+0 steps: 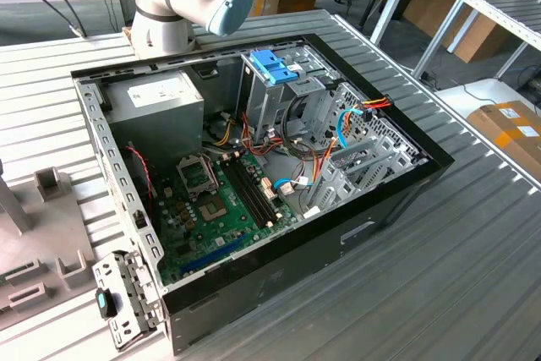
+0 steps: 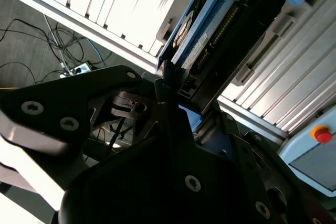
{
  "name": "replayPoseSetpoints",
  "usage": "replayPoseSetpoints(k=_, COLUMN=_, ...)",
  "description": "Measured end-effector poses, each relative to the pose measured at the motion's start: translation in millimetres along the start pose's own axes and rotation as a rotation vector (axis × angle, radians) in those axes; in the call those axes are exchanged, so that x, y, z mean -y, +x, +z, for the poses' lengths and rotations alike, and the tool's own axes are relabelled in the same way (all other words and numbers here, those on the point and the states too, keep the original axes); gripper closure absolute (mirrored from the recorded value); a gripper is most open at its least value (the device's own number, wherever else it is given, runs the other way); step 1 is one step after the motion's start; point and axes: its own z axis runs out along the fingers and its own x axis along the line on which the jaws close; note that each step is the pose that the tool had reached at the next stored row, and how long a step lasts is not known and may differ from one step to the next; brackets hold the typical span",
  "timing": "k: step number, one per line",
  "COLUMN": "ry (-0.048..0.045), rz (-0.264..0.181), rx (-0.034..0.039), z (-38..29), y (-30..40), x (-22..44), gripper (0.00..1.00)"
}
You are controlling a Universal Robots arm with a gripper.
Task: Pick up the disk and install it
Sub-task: 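Pick up the disk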
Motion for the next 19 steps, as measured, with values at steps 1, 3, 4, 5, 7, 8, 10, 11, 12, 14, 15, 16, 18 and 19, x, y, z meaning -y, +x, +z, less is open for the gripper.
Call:
replayPoseSetpoints(k=1, ry=0.0, rz=0.0, rx=0.0, z=-1.8, y=-0.1, x=0.1, gripper=0.63)
replayPoseSetpoints(k=3, ry=0.0, rz=0.0, rx=0.0, z=-4.8, y=-0.3, x=0.3, gripper=0.63)
replayPoseSetpoints(k=4, ry=0.0, rz=0.0, rx=0.0, z=-6.7, y=-0.5, x=0.4, gripper=0.63)
replayPoseSetpoints(k=5, ry=0.0, rz=0.0, rx=0.0, z=-7.6, y=-0.5, x=0.4, gripper=0.63)
replayPoseSetpoints(k=7, ry=0.0, rz=0.0, rx=0.0, z=-9.5, y=-0.7, x=0.5, gripper=0.63)
replayPoseSetpoints(k=8, ry=-0.0001, rz=0.0, rx=0.0, z=-11.1, y=-0.8, x=0.6, gripper=0.63)
replayPoseSetpoints(k=10, ry=-0.0001, rz=0.0, rx=0.0, z=-12.4, y=-0.9, x=0.7, gripper=0.63)
replayPoseSetpoints(k=11, ry=-0.0001, rz=0.0, rx=0.0, z=-13.0, y=-0.9, x=0.7, gripper=0.63)
replayPoseSetpoints(k=12, ry=-0.0002, rz=0.0, rx=0.0, z=-13.6, y=-1.0, x=0.8, gripper=0.63)
replayPoseSetpoints(k=14, ry=0.0, rz=0.0, rx=0.0001, z=-15.0, y=-1.1, x=0.9, gripper=0.63)
replayPoseSetpoints(k=15, ry=-0.0001, rz=0.0, rx=0.0, z=-16.0, y=-1.1, x=1.0, gripper=0.63)
replayPoseSetpoints(k=16, ry=-0.0002, rz=0.0, rx=0.0, z=-16.6, y=-1.2, x=1.0, gripper=0.63)
replayPoseSetpoints(k=18, ry=-0.0001, rz=0.0, rx=0.0, z=-18.1, y=-1.3, x=1.1, gripper=0.63)
replayPoseSetpoints(k=19, ry=-0.0002, rz=0.0, rx=0.0, z=-19.1, y=-1.4, x=1.1, gripper=0.63)
